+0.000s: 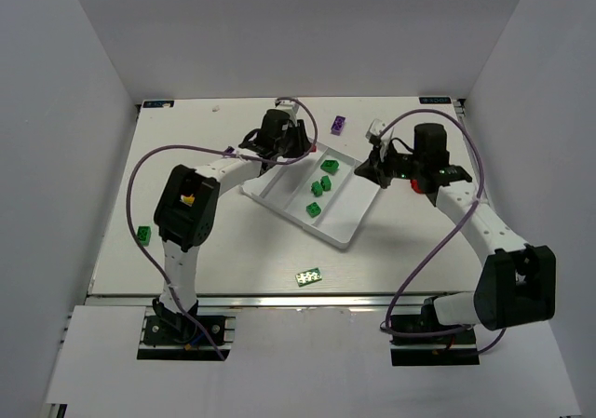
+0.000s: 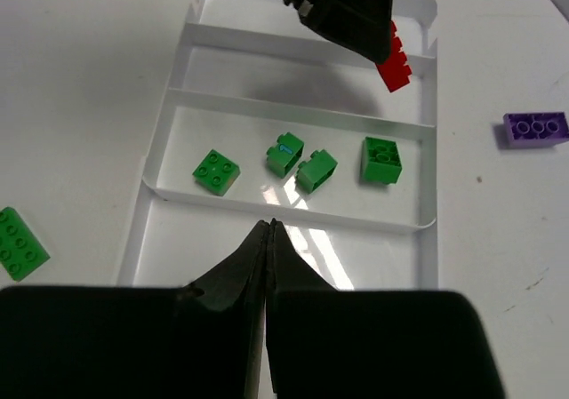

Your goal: Sort the legos into containers by color

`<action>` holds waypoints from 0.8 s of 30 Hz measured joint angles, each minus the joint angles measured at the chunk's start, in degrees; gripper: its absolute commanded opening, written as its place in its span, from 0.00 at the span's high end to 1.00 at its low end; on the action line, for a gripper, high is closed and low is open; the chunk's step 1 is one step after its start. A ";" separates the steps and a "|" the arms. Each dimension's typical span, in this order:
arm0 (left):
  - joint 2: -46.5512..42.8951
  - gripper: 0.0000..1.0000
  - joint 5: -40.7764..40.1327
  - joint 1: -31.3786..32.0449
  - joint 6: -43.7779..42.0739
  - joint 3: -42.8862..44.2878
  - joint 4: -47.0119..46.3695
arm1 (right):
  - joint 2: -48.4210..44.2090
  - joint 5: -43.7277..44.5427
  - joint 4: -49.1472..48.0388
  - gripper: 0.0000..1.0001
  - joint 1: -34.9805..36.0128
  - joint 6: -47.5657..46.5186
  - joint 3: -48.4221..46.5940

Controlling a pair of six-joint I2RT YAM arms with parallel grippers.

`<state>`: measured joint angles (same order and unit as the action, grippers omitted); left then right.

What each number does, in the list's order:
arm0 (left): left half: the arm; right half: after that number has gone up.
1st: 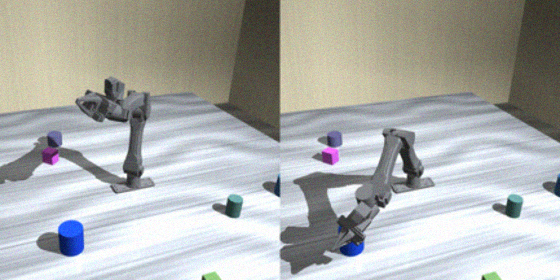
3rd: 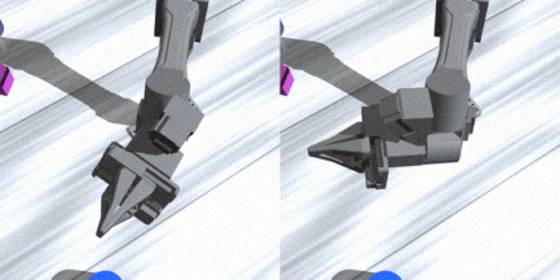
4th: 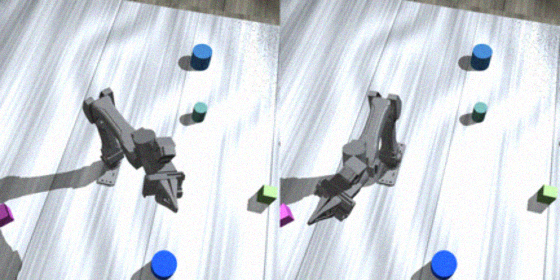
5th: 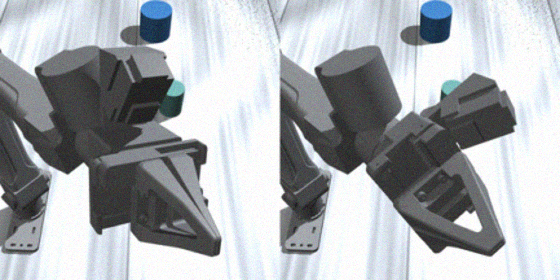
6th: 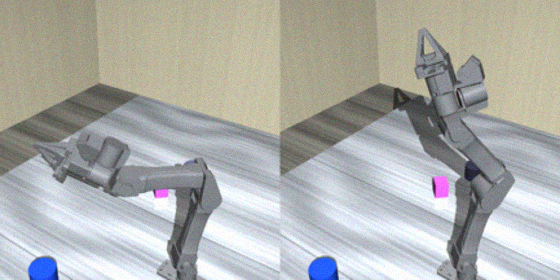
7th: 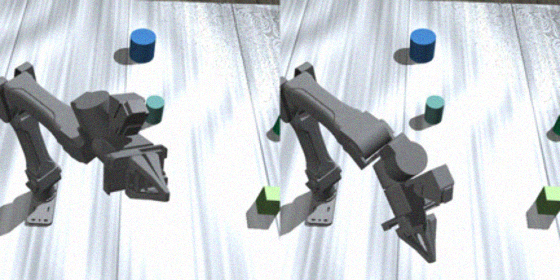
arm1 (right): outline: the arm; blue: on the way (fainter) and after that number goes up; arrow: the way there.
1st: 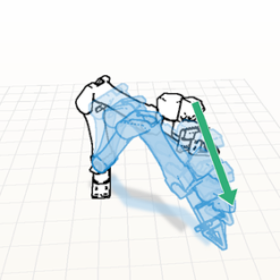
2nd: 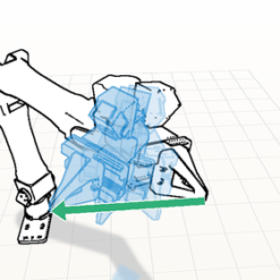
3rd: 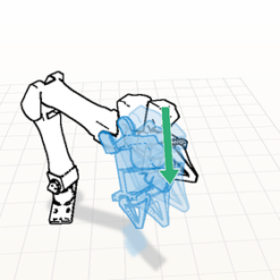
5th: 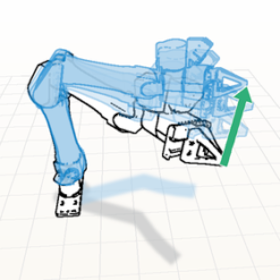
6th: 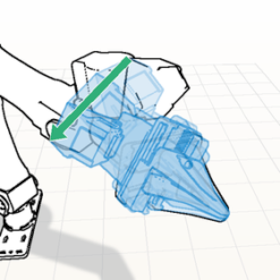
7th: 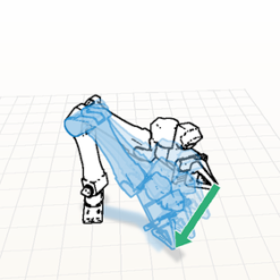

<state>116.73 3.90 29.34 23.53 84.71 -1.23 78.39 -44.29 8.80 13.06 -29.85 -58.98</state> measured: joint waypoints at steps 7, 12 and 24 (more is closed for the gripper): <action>6.51 0.74 0.63 -0.02 -0.42 5.22 1.07 | -5.64 -0.02 0.07 0.92 -2.25 2.38 5.18; 7.26 0.48 1.07 -0.02 -0.15 6.34 1.22 | -6.99 -0.02 -0.20 0.87 -3.13 3.43 6.10; 6.93 0.34 -0.52 -0.02 0.04 6.54 4.48 | -7.10 -0.68 0.39 0.11 -3.19 3.50 6.32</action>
<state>123.66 3.38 29.32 23.57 91.24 3.25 71.29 -44.97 9.19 9.87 -26.35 -52.66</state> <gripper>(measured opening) 0.721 0.545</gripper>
